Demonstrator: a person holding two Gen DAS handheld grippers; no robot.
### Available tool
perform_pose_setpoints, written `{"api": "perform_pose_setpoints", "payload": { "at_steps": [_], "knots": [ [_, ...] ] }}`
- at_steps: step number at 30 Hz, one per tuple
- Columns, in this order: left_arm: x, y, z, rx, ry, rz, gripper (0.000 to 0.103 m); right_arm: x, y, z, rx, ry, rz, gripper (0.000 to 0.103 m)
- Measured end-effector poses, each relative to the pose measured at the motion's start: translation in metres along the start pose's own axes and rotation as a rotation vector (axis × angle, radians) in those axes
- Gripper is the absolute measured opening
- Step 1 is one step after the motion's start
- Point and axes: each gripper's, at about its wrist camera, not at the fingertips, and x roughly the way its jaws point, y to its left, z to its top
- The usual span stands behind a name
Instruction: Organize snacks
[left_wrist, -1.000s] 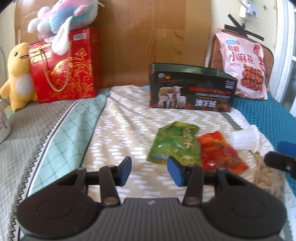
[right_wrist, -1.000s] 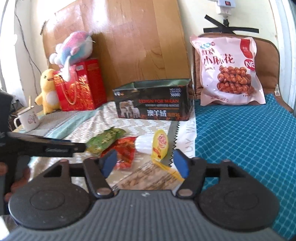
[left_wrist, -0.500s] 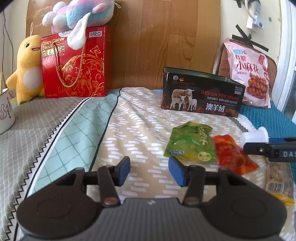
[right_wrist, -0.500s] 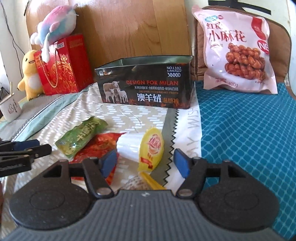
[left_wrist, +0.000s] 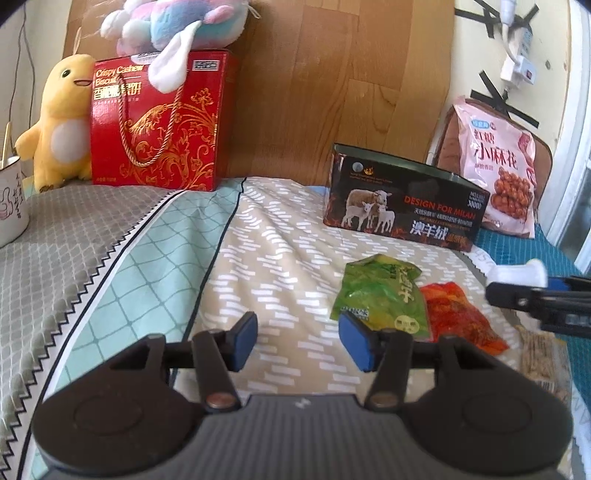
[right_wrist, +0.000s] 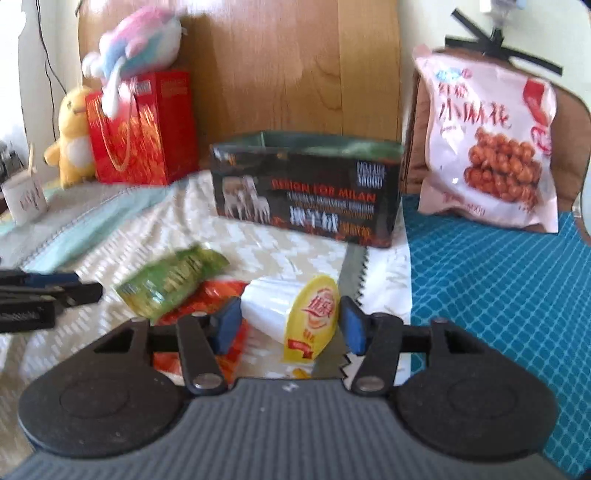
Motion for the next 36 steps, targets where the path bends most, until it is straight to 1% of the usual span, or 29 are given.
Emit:
{"api": "perform_pose_setpoints", "payload": {
  "at_steps": [3, 5, 8, 11, 15, 17, 20, 21, 23, 25, 29, 32, 36],
  "knots": [
    [0.0, 0.006, 0.002, -0.04, 0.001, -0.003, 0.05, -0.019, 0.014, 0.003, -0.023, -0.05, 0.057, 0.059],
    [0.0, 0.011, 0.002, -0.068, 0.0, -0.002, 0.05, -0.027, 0.027, 0.001, -0.05, -0.055, 0.103, 0.059],
    [0.0, 0.015, 0.002, -0.093, 0.004, -0.003, 0.05, -0.028, 0.05, -0.007, -0.111, -0.033, 0.164, 0.059],
    [0.0, 0.013, 0.002, -0.089, 0.005, -0.001, 0.052, -0.021, 0.069, -0.016, -0.147, 0.002, 0.214, 0.059],
    [0.001, 0.012, 0.002, -0.076, 0.007, -0.003, 0.054, -0.01, 0.081, -0.026, -0.181, 0.027, 0.213, 0.06],
    [0.001, 0.012, 0.002, -0.073, 0.007, -0.003, 0.054, -0.01, 0.083, -0.031, -0.207, 0.012, 0.205, 0.06],
    [0.001, 0.012, 0.003, -0.07, 0.009, -0.009, 0.055, -0.012, 0.083, -0.034, -0.222, 0.011, 0.199, 0.065],
    [0.001, 0.012, 0.003, -0.072, 0.01, -0.012, 0.055, -0.013, 0.082, -0.035, -0.218, 0.012, 0.2, 0.069],
    [0.002, 0.014, 0.003, -0.079, 0.012, -0.025, 0.055, -0.017, 0.077, -0.037, -0.195, 0.017, 0.193, 0.071],
    [0.001, 0.016, 0.004, -0.087, 0.018, -0.053, 0.055, -0.02, 0.072, -0.038, -0.152, 0.016, 0.196, 0.071],
    [-0.001, 0.019, 0.003, -0.097, 0.035, -0.147, 0.055, -0.023, 0.063, -0.039, -0.097, 0.011, 0.21, 0.072],
    [-0.008, 0.017, -0.002, -0.102, 0.064, -0.237, 0.054, -0.023, 0.065, -0.039, -0.1, 0.012, 0.212, 0.072],
    [-0.017, 0.011, -0.009, -0.115, 0.096, -0.336, 0.052, -0.022, 0.07, -0.04, -0.127, 0.018, 0.206, 0.073]
  ]
}}
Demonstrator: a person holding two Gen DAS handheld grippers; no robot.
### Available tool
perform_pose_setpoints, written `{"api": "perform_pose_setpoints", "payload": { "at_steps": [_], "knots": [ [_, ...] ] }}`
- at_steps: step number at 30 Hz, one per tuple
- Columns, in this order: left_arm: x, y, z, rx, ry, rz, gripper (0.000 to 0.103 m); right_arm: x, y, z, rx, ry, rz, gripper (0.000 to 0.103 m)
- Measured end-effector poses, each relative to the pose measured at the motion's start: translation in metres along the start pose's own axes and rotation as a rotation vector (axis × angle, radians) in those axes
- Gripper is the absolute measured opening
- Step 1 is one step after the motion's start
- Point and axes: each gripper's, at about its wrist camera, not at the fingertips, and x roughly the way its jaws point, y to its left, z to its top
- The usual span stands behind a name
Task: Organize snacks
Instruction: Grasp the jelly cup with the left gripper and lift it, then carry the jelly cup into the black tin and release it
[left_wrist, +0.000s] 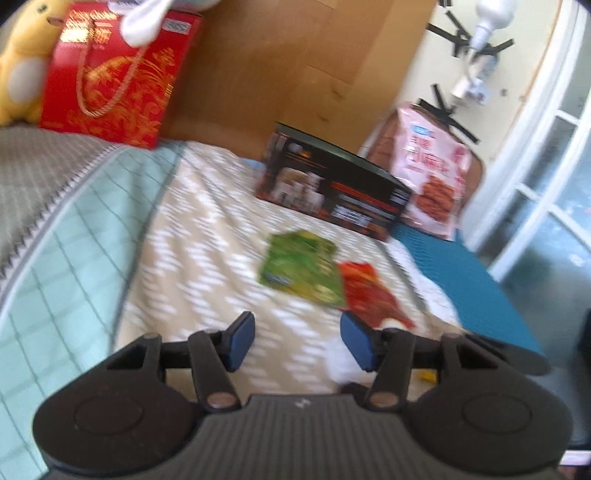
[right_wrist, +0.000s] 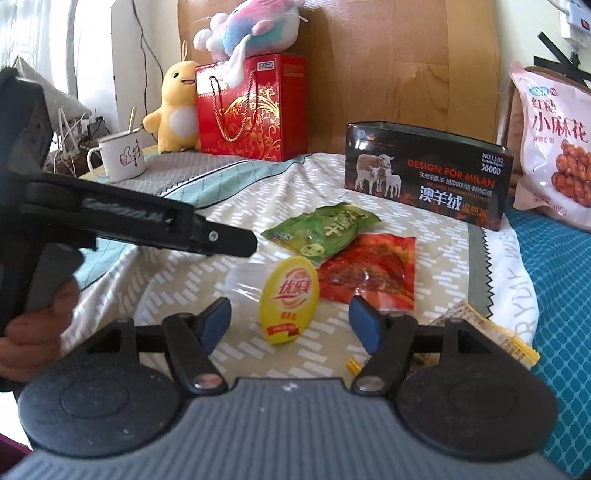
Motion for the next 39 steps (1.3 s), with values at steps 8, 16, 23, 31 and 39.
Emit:
{"api": "perform_pose_setpoints", "payload": {
  "at_steps": [8, 16, 23, 31, 39],
  "knots": [
    [0.005, -0.007, 0.002, -0.057, 0.083, -0.114, 0.052, 0.002, 0.01, -0.001, -0.073, 0.01, 0.019, 0.061],
    [-0.001, -0.016, 0.001, -0.046, 0.116, -0.174, 0.052, 0.001, 0.009, 0.0, -0.057, 0.011, 0.027, 0.061],
    [0.014, -0.018, 0.001, -0.056, 0.152, -0.177, 0.05, -0.007, 0.006, -0.005, -0.032, -0.002, 0.021, 0.054],
    [0.024, -0.035, 0.055, 0.016, 0.106, -0.197, 0.047, -0.015, -0.011, 0.024, -0.024, -0.086, -0.011, 0.051],
    [0.098, -0.056, 0.163, 0.053, -0.018, -0.158, 0.047, 0.018, -0.079, 0.12, -0.064, -0.181, -0.07, 0.047]
  ]
}}
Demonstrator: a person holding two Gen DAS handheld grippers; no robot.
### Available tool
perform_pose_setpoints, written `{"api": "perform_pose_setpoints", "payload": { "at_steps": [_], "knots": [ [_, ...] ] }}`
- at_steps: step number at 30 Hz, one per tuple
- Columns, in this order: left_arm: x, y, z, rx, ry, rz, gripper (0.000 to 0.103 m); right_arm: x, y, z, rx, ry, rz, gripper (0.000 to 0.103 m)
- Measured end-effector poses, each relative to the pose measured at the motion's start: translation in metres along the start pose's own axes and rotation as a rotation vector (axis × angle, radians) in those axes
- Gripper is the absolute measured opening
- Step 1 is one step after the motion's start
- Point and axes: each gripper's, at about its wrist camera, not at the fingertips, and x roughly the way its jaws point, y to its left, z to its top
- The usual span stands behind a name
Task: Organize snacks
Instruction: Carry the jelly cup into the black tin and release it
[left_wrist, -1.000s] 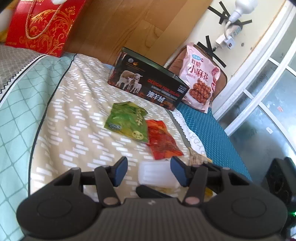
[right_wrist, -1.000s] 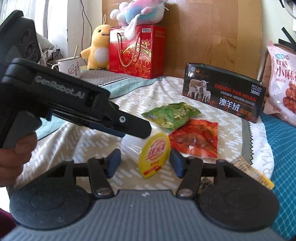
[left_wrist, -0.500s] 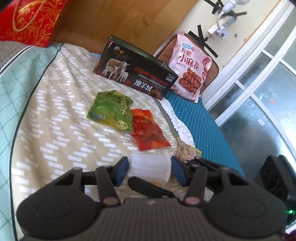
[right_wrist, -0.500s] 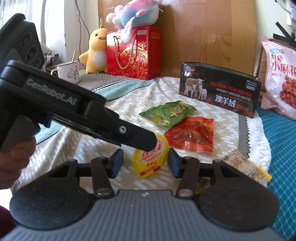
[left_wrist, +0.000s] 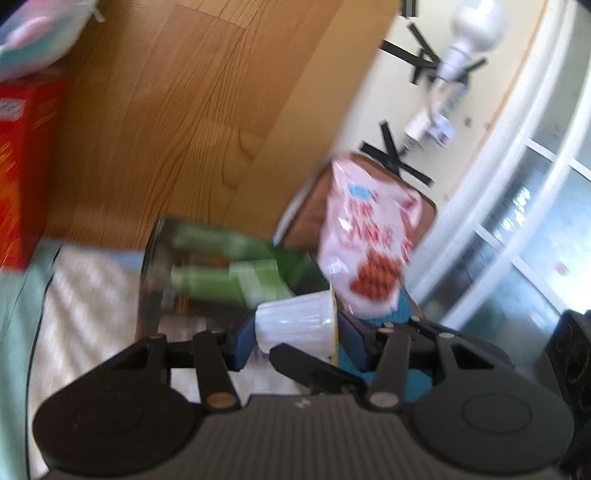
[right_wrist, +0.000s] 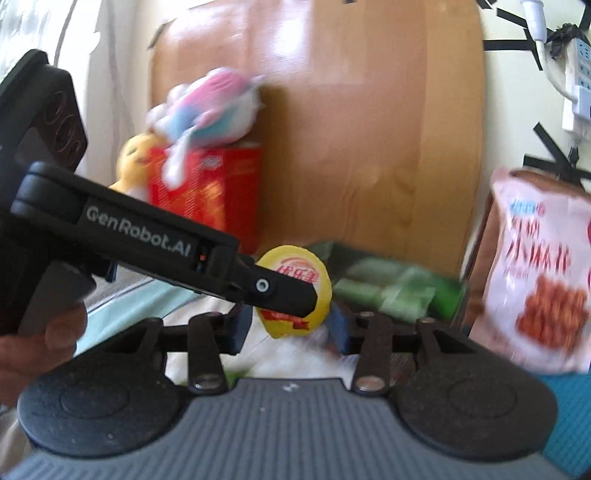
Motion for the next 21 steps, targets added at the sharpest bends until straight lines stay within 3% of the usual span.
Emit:
{"api": "perform_pose_setpoints", "payload": {
  "at_steps": [6, 8, 11, 14, 18, 21],
  "knots": [
    [0.061, 0.024, 0.025, -0.025, 0.049, 0.05, 0.048, 0.062, -0.047, 0.016, 0.06, 0.066, -0.043, 0.05],
    [0.052, 0.028, 0.019, -0.022, 0.018, 0.052, 0.047, 0.069, -0.056, 0.014, 0.122, 0.084, -0.041, 0.052],
    [0.02, 0.037, 0.007, 0.027, -0.024, 0.093, 0.048, 0.046, -0.046, 0.002, 0.131, 0.023, -0.035, 0.057],
    [-0.005, 0.053, -0.013, -0.004, 0.025, 0.114, 0.048, 0.026, -0.038, -0.013, 0.174, 0.038, 0.033, 0.057],
    [-0.026, 0.074, -0.055, -0.115, 0.135, 0.113, 0.047, 0.026, -0.019, -0.04, 0.211, 0.187, 0.183, 0.057],
    [-0.034, 0.08, -0.08, -0.169, 0.155, 0.116, 0.047, 0.039, -0.004, -0.048, 0.189, 0.277, 0.2, 0.057]
  ]
}}
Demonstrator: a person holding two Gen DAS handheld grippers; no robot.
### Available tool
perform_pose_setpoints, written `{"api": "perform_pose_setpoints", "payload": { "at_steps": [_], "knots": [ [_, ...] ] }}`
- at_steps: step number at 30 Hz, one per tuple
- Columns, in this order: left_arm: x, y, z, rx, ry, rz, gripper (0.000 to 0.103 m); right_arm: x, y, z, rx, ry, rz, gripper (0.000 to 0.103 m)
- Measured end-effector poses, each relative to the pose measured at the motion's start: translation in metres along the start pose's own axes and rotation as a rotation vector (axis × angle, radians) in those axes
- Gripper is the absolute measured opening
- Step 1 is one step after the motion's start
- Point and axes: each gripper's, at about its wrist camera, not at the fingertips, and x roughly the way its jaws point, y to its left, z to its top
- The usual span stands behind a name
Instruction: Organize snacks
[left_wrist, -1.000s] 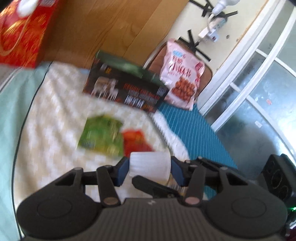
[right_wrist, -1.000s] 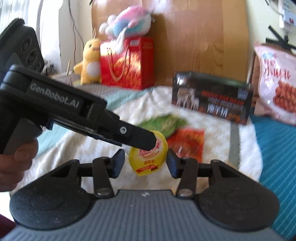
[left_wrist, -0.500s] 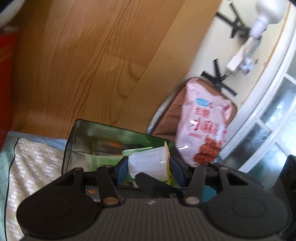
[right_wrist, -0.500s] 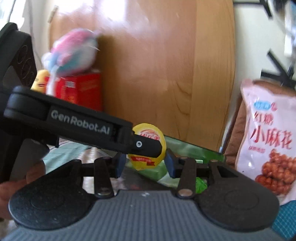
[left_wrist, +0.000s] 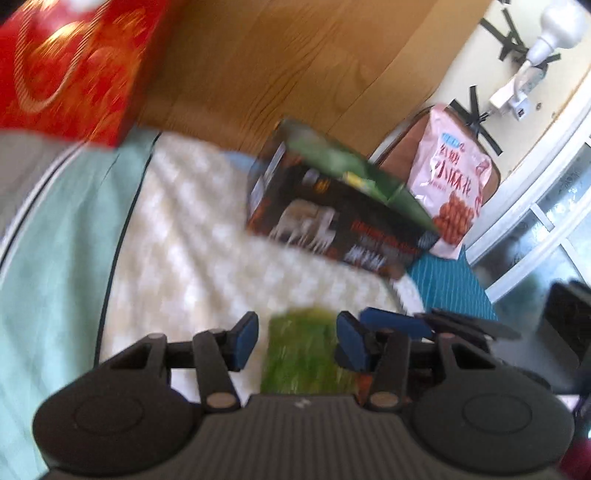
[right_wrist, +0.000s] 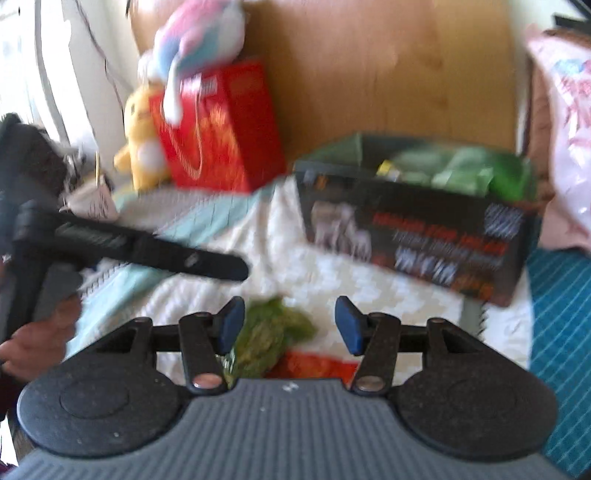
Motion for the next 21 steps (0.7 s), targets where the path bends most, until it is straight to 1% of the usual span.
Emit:
{"api": "perform_pose_setpoints", "payload": {
  "at_steps": [1, 3, 4, 5, 6, 7, 9, 12, 14, 17, 19, 21],
  "knots": [
    [0.0, 0.004, -0.005, -0.018, 0.004, 0.007, 0.046, 0.007, 0.004, 0.0, -0.01, 0.042, 0.021, 0.058],
    [-0.002, 0.01, -0.012, -0.051, -0.006, 0.001, 0.038, 0.018, 0.014, -0.003, -0.029, 0.103, 0.041, 0.062],
    [-0.003, 0.011, -0.014, -0.064, -0.001, -0.003, 0.037, 0.02, 0.022, -0.005, -0.045, 0.094, 0.028, 0.062],
    [-0.008, 0.011, -0.016, -0.073, -0.01, 0.016, 0.037, 0.02, 0.033, -0.007, -0.066, 0.102, 0.028, 0.055],
    [-0.012, 0.012, -0.019, -0.07, -0.015, 0.031, 0.037, 0.019, 0.041, -0.009, -0.083, 0.111, 0.044, 0.053],
    [-0.016, 0.013, -0.023, -0.07, -0.019, 0.035, 0.036, 0.016, 0.051, -0.013, -0.1, 0.106, 0.037, 0.052],
    [-0.027, 0.017, -0.032, -0.085, -0.024, 0.031, 0.034, 0.012, 0.068, -0.023, -0.153, 0.096, 0.017, 0.043],
    [-0.043, 0.018, -0.049, -0.095, -0.029, 0.02, 0.034, 0.005, 0.077, -0.035, -0.134, 0.074, 0.02, 0.041],
    [-0.054, 0.016, -0.062, -0.09, -0.035, 0.017, 0.034, -0.005, 0.08, -0.045, -0.083, 0.064, 0.038, 0.041],
    [-0.067, 0.013, -0.077, -0.079, -0.039, 0.005, 0.036, -0.022, 0.091, -0.063, -0.084, 0.032, 0.054, 0.041],
    [-0.072, 0.013, -0.084, -0.065, -0.047, 0.008, 0.035, -0.035, 0.097, -0.077, -0.083, 0.037, 0.098, 0.042],
    [-0.076, 0.017, -0.087, -0.084, -0.049, 0.006, 0.034, -0.043, 0.101, -0.086, -0.087, 0.034, 0.141, 0.042]
  ]
}}
